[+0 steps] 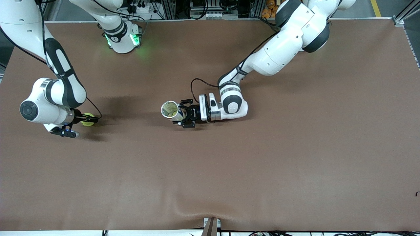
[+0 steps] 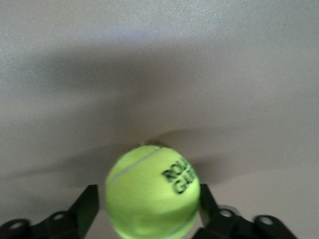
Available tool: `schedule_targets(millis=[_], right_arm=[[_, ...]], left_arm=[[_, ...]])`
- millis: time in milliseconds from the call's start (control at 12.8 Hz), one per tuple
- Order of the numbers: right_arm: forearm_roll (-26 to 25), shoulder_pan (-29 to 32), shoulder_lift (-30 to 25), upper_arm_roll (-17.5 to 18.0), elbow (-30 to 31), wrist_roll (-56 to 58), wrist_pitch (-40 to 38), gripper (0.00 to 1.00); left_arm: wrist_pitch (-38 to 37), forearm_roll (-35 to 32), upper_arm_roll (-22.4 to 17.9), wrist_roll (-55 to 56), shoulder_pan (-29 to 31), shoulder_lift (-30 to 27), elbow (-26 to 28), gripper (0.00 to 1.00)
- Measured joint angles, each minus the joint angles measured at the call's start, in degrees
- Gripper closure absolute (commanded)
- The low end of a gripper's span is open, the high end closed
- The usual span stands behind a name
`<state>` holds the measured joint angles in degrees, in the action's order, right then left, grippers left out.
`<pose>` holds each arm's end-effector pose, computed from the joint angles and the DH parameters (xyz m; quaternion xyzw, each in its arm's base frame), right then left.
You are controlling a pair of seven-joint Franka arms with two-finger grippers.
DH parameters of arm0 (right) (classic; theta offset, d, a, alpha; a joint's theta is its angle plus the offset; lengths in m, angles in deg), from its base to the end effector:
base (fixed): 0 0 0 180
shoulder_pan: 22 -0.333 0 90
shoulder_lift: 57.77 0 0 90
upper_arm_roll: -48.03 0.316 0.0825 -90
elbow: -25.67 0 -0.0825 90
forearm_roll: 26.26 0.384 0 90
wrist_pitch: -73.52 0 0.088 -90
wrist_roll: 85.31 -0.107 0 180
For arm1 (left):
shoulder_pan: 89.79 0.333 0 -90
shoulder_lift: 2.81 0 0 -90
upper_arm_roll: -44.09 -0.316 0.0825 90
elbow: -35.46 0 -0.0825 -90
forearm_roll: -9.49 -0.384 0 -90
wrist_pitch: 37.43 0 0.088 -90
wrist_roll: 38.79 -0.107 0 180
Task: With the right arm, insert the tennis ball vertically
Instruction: 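Carry the second ball to the can opening with the right gripper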
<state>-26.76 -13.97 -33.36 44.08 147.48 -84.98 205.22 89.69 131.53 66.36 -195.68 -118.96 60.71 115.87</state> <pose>0.5342 -0.1143 0.1883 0.9872 -0.0961 -0.1270 0.0038 0.4763 -0.5454 0.0872 0.5361 -0.4470 0.5073 0.5054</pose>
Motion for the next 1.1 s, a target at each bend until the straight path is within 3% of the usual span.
schedule_targets(millis=[235, 549, 863, 1098], right_arm=[[0.10, -0.02, -0.22, 0.55, -3.46, -0.12, -5.60, 0.46], [0.46, -2.62, -1.27, 1.70, -19.13, -4.52, -26.61, 0.49], [3.73, -11.71, -2.57, 2.19, -30.48, -16.69, -37.77, 0.49], [10.33, -17.94, -2.82, 2.32, -35.34, -26.01, -40.36, 0.49]], left_arm=[[0.00, 0.00, 0.00, 0.00, 0.00, 0.00, 0.00, 0.24], [0.00, 0.00, -0.01, -0.01, -0.01, 0.00, -0.01, 0.24], [0.00, 0.00, -0.02, -0.02, -0.01, 0.00, -0.03, 0.24], [0.00, 0.00, -0.03, -0.02, -0.02, 0.00, -0.03, 0.24]])
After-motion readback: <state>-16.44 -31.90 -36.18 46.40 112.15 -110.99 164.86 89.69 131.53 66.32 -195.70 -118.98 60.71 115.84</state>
